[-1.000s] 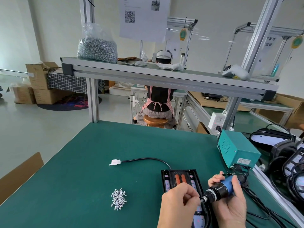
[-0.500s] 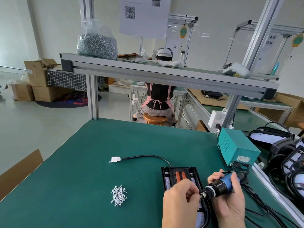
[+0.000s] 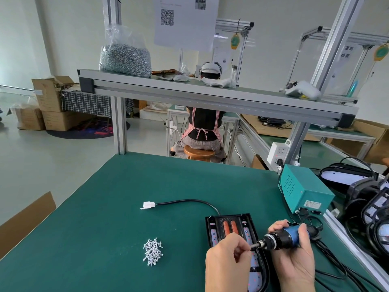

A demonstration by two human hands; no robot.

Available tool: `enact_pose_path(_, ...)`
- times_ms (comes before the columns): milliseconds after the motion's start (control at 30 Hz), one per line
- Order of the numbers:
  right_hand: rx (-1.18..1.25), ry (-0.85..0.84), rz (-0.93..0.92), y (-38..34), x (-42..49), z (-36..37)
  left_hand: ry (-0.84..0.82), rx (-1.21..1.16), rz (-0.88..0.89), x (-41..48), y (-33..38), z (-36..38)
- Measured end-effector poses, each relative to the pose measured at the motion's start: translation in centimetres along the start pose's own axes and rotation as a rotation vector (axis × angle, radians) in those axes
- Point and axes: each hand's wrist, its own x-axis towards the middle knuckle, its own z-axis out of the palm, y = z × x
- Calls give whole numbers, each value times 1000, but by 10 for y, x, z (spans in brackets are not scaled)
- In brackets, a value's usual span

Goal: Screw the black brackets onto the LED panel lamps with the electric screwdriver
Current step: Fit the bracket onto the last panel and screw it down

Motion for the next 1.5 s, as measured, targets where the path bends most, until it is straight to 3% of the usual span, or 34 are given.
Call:
enact_pose_path(333,-44,10,-9,2,-2,0,96,33,40,-1,-7,4)
enact_pose_path(1000,-40,28,16,4,-6,5,106,95,127,-2,-12,6)
enact_pose_path(1267,-51,13,26,4,-2,2,229,434,551,-2,-14,10)
enact_pose_path(1367,-61,4,33,3,0,-1,203,417,534,-3,-18,12)
enact_pose_path(1500,-46,-8,40,2,2,-2,203,203,323,-2,-20,13)
